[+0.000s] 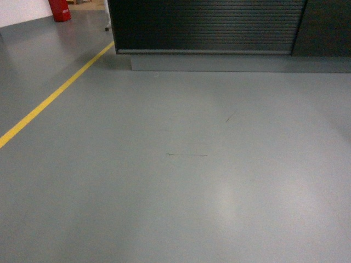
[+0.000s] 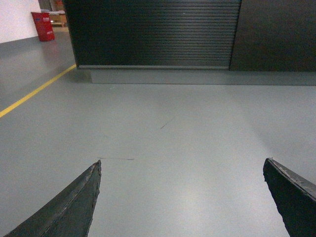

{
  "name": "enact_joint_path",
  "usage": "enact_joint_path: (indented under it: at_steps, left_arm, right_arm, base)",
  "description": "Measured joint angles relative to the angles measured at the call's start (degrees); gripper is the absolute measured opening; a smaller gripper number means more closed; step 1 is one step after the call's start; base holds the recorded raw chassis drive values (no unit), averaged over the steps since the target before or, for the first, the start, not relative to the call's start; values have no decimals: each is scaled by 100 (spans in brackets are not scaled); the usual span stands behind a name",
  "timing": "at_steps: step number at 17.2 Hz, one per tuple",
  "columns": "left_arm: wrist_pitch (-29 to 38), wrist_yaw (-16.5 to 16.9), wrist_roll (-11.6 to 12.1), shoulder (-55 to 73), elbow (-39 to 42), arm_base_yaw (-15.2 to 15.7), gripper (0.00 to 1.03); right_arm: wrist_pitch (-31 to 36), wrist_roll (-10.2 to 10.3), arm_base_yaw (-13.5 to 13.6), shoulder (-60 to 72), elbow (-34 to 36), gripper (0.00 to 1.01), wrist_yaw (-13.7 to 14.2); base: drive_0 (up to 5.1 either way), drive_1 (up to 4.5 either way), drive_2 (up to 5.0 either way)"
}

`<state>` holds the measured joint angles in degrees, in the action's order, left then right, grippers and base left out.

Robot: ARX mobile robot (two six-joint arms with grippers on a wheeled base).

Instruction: Place dark red mango on scale at checkout

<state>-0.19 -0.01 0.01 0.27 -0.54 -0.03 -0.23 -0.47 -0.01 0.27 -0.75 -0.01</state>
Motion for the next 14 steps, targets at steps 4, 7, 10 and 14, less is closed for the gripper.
enact_joint_path:
  at_steps: [4, 7, 10, 14]
  left_arm:
    - [0, -2, 0, 0, 0, 0, 98]
    - [0, 0, 0, 0, 0, 0, 98]
    - [0, -2, 0, 0, 0, 0, 98]
    - [0, -2, 0, 0, 0, 0, 98]
  right_arm:
    - [2, 0, 0, 0, 0, 98, 0]
    - [2, -2, 0, 0, 0, 98, 0]
    - [2, 0, 0, 0, 0, 98, 0]
    - [0, 0, 0, 0, 0, 98, 0]
  base:
    - [0, 0, 0]
    - [0, 0, 0]
    - [0, 0, 0]
    - [0, 0, 0]
